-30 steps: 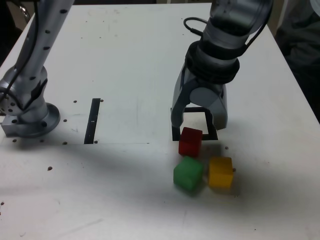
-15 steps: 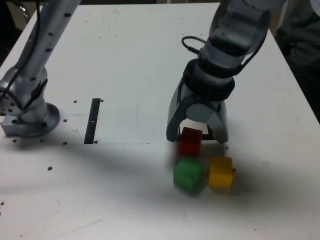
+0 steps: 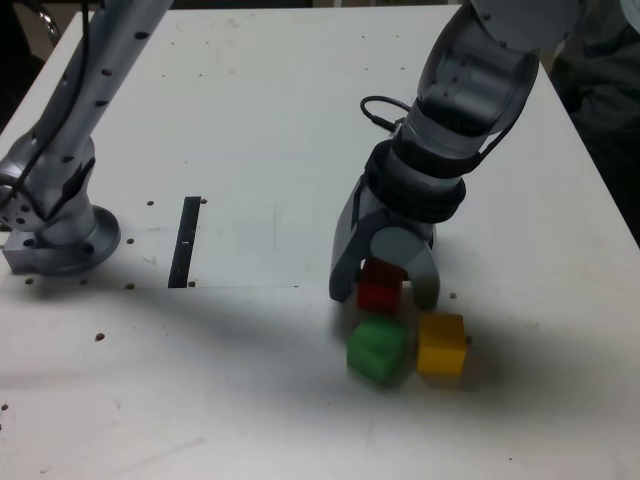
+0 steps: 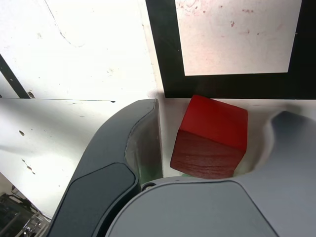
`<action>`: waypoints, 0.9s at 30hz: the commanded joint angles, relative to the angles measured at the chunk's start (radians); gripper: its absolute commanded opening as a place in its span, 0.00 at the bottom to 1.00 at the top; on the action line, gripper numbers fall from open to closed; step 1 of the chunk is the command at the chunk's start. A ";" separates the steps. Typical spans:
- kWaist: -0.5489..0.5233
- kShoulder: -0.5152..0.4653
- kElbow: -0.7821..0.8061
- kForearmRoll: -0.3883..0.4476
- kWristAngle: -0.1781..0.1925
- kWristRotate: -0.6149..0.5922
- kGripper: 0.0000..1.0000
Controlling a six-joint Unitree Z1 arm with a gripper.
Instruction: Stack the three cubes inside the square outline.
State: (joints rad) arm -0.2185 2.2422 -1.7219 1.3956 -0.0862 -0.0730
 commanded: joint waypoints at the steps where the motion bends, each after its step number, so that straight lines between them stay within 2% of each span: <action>1: -0.002 0.003 0.003 -0.004 -0.001 -0.002 0.29; 3: -0.002 0.002 0.006 -0.008 -0.002 -0.002 0.25; 8: -0.002 0.000 0.008 -0.016 -0.005 -0.002 0.21; 18: -0.002 -0.016 0.005 -0.017 0.000 -0.002 0.20; 27: 0.013 -0.066 0.011 -0.012 0.028 -0.002 0.20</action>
State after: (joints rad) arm -0.2135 2.1908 -1.7128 1.3807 -0.0625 -0.0737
